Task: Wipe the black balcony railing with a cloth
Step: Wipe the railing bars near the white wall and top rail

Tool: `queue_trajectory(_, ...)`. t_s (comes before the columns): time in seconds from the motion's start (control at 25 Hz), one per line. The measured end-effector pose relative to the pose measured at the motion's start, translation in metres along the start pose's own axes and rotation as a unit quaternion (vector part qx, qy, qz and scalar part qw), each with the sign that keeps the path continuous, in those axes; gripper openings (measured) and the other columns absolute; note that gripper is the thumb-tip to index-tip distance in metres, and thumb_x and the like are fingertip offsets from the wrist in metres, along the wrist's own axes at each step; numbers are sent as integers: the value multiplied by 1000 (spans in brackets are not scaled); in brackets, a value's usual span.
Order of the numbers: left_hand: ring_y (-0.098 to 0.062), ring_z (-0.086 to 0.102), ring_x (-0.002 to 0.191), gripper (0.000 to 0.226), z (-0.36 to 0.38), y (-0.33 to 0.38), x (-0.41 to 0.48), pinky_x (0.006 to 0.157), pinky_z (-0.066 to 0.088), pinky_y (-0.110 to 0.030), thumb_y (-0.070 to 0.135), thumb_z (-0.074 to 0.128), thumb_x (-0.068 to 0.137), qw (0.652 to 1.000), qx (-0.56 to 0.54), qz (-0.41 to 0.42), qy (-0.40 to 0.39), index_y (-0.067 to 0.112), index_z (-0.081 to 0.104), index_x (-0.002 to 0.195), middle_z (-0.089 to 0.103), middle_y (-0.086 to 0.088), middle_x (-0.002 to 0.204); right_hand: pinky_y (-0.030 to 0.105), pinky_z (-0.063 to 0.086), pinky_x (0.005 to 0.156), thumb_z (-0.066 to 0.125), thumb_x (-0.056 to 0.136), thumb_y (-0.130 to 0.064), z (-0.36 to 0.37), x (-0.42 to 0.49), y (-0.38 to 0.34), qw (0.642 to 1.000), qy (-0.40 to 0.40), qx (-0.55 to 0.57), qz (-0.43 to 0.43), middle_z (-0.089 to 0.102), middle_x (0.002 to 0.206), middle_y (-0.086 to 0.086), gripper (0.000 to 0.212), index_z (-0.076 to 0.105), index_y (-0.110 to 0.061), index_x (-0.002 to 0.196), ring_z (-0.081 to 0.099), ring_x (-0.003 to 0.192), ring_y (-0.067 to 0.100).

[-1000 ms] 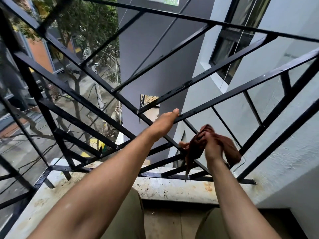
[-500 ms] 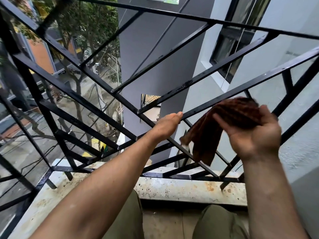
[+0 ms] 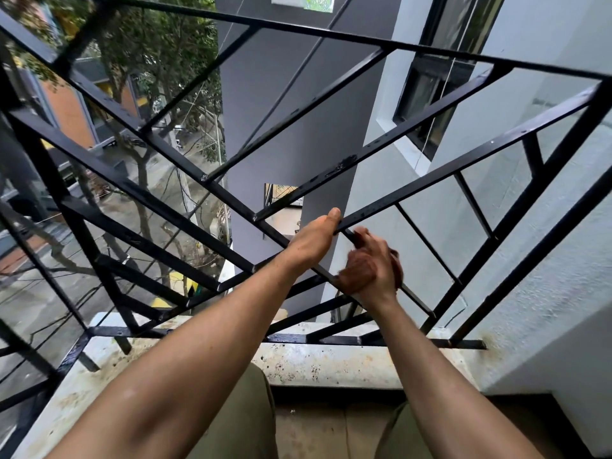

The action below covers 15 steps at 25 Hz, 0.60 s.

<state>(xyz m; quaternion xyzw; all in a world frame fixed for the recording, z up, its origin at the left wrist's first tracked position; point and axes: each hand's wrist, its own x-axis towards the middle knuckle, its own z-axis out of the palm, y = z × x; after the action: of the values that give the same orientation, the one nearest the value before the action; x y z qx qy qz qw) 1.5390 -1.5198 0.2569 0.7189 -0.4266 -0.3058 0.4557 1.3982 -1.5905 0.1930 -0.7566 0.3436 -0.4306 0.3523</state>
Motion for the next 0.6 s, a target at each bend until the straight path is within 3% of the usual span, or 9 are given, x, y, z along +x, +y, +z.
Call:
queue_trajectory(0.08,-30,57,120,90,5,7,13,107,40,-55,90,12,75,1000,5,16,5,32,62,123,64,-7,125,49,48,104,56,89,-67,11,-4,-17,996,-38,-38,-78,63,130,11,35,58,-58,123,59,124,29)
queue_trajectory(0.16,-32,55,123,90,12,23,21,109,39,-54,84,12,80,999,39,34,-8,25,61,127,63,-10,130,48,36,118,54,96,-48,0,-15,9,984,-96,-57,-140,50,152,8,49,53,-37,144,43,144,25)
queue_trajectory(0.2,-33,54,126,93,14,30,26,111,37,-53,82,11,80,997,60,41,-15,20,60,130,61,-11,134,47,35,119,50,100,-51,-8,-15,24,986,-100,-67,-112,47,155,6,54,50,-28,149,41,146,24)
queue_trajectory(0.28,-37,52,129,104,16,33,39,112,37,-55,87,11,71,996,72,25,-36,15,63,127,60,-15,136,47,38,117,46,97,-69,-28,-15,63,990,-68,-122,-27,50,151,2,66,53,-25,146,47,140,22)
queue_trajectory(0.32,-40,51,130,109,17,30,46,113,36,-57,91,14,66,998,56,2,-42,14,64,126,59,-18,136,42,38,118,54,93,-67,-31,-16,63,992,-62,-104,23,53,148,3,67,58,-20,141,49,138,24)
queue_trajectory(0.4,-38,48,135,115,19,25,55,116,33,-57,95,16,63,999,25,-28,-35,16,61,133,56,-16,141,23,33,117,77,82,-36,-11,-8,44,994,-42,-98,9,58,138,5,58,64,-4,129,50,135,25)
queue_trajectory(0.44,-34,49,134,111,21,28,51,116,33,-54,94,15,66,999,26,-34,-20,20,61,134,58,-13,140,21,32,116,78,81,-29,4,-2,19,997,-51,-63,-10,59,137,7,56,64,-5,129,51,134,21)
queue_trajectory(0.52,-30,58,121,88,24,39,28,108,39,-48,83,12,86,998,61,10,28,22,65,122,66,-8,127,36,39,116,64,89,-42,21,0,-21,997,-69,36,-5,54,145,5,56,56,-21,140,51,134,20)
queue_trajectory(0.6,-31,62,108,55,39,35,11,94,46,-45,60,21,103,979,139,80,128,22,61,104,69,-7,113,44,40,116,55,97,-41,8,-15,1,993,-60,-32,-99,43,155,-6,56,41,-37,151,44,141,18)
